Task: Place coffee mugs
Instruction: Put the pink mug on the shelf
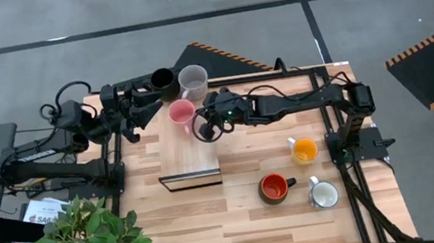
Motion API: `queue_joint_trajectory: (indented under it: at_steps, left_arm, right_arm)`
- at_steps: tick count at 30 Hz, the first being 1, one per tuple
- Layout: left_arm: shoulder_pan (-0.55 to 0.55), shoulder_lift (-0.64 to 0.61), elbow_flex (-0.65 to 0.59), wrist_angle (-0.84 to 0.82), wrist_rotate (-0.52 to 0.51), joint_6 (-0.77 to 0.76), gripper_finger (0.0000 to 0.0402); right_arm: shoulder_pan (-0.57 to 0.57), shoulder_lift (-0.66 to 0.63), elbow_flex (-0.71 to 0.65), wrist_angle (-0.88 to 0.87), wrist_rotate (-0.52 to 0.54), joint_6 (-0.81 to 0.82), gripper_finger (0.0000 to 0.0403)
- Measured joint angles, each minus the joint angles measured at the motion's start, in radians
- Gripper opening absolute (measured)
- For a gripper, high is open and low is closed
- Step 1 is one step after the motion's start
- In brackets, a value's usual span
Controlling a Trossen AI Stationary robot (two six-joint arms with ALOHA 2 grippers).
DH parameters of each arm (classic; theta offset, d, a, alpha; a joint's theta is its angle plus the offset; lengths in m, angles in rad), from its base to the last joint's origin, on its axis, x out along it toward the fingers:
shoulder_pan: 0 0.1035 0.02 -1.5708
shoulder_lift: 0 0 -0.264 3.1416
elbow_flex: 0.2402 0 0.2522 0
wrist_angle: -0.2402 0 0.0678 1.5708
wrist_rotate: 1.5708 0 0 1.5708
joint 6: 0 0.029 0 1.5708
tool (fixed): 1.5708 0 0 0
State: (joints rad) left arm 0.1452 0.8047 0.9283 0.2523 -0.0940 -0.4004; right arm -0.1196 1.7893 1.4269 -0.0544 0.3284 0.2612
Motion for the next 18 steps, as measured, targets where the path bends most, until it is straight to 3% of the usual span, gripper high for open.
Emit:
queue_joint_trajectory:
  at_steps: [18]
  left_arm:
    - [0.0, 0.0, 0.0, 0.0, 0.0, -0.006, 0.018]
  right_arm:
    - [-0.009, 0.0, 0.0, 0.086, -0.044, 0.077, 0.0018]
